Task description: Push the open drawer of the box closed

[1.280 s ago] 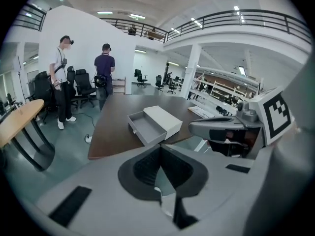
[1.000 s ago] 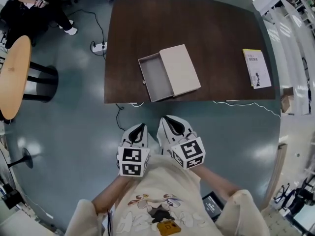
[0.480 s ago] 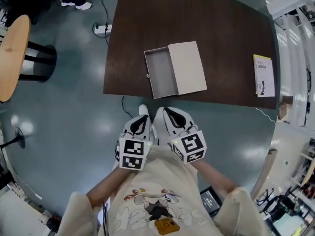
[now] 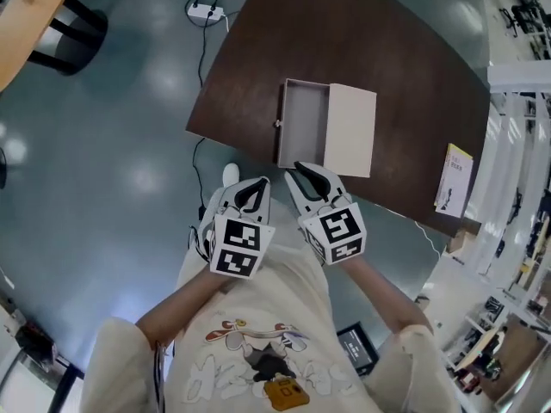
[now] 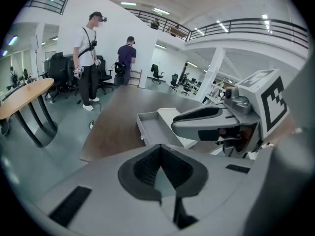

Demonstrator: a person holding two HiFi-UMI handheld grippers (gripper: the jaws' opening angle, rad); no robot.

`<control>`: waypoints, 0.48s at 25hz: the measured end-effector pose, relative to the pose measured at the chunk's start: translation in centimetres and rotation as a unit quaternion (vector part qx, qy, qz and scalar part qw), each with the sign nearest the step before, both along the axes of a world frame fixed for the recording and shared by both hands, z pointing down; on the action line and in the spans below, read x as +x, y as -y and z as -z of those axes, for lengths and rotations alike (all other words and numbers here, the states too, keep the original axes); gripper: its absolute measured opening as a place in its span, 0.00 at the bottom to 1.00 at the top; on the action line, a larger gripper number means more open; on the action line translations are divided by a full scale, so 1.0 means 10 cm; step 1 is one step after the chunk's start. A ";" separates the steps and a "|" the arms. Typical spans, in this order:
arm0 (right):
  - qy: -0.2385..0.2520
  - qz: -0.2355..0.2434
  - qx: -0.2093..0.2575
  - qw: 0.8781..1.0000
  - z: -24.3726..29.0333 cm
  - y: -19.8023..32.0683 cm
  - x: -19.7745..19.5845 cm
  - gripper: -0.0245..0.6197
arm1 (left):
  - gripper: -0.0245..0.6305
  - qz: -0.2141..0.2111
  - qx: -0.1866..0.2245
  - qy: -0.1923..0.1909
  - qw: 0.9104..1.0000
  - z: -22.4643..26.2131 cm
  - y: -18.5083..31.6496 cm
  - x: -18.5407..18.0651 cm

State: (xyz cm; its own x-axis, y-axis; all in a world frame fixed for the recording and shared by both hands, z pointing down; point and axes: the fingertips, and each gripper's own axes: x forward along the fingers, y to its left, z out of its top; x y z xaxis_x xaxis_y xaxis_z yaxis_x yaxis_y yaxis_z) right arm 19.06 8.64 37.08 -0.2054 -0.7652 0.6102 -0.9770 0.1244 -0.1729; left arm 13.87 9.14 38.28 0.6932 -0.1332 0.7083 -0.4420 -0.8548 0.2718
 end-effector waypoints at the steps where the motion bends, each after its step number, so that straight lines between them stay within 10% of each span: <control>1: -0.011 0.013 -0.007 1.000 -0.03 0.07 -0.01 0.16 | 0.05 0.006 -0.004 -0.002 1.000 -0.02 0.03 -0.03; 12: -0.093 0.157 -0.083 0.980 -0.54 0.61 -0.07 0.19 | 0.05 0.080 -0.035 -0.033 0.996 -0.19 0.30 -0.24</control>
